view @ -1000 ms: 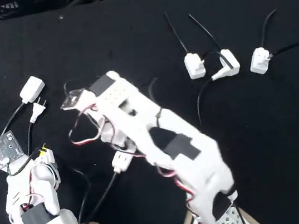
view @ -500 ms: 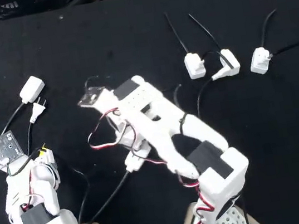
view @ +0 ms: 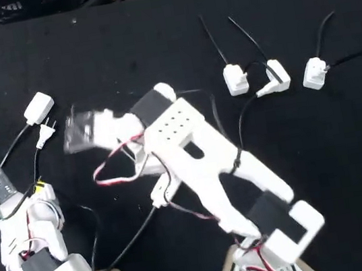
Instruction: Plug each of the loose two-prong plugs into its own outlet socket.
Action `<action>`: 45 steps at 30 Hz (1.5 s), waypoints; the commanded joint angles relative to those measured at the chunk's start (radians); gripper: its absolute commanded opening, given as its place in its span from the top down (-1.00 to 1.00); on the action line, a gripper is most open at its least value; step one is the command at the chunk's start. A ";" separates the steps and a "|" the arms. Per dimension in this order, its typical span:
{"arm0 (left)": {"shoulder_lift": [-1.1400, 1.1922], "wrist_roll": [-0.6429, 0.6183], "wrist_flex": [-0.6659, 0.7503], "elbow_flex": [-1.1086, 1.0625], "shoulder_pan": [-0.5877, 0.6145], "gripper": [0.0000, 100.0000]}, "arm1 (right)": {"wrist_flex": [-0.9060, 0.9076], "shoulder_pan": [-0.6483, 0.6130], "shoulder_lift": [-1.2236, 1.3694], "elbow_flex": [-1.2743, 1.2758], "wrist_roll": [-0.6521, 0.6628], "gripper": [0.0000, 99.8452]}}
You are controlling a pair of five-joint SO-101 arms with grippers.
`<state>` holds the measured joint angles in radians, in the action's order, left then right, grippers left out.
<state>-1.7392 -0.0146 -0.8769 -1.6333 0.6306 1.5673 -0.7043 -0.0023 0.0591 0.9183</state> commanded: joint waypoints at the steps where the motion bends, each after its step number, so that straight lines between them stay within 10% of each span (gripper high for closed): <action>1: -0.009 -0.037 0.021 0.074 0.047 0.64 | 0.011 -0.034 -0.094 0.090 0.241 0.53; 6: -0.009 -0.064 0.049 0.071 0.087 0.64 | -0.037 -0.035 -0.119 0.277 0.443 0.53; 31: -0.009 -0.106 0.057 0.068 0.113 0.64 | -0.482 0.058 -0.114 0.631 0.445 0.54; 37: -0.009 -0.106 0.057 0.068 0.111 0.64 | -0.654 0.207 -0.114 0.688 0.443 0.99; 45: -0.009 -0.107 0.057 0.068 0.111 0.64 | -0.555 0.460 -0.122 0.387 -0.083 0.98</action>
<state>-1.7392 -0.1143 -0.8416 -1.6333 0.7442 0.9444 -0.3360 -0.0882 0.6314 1.1208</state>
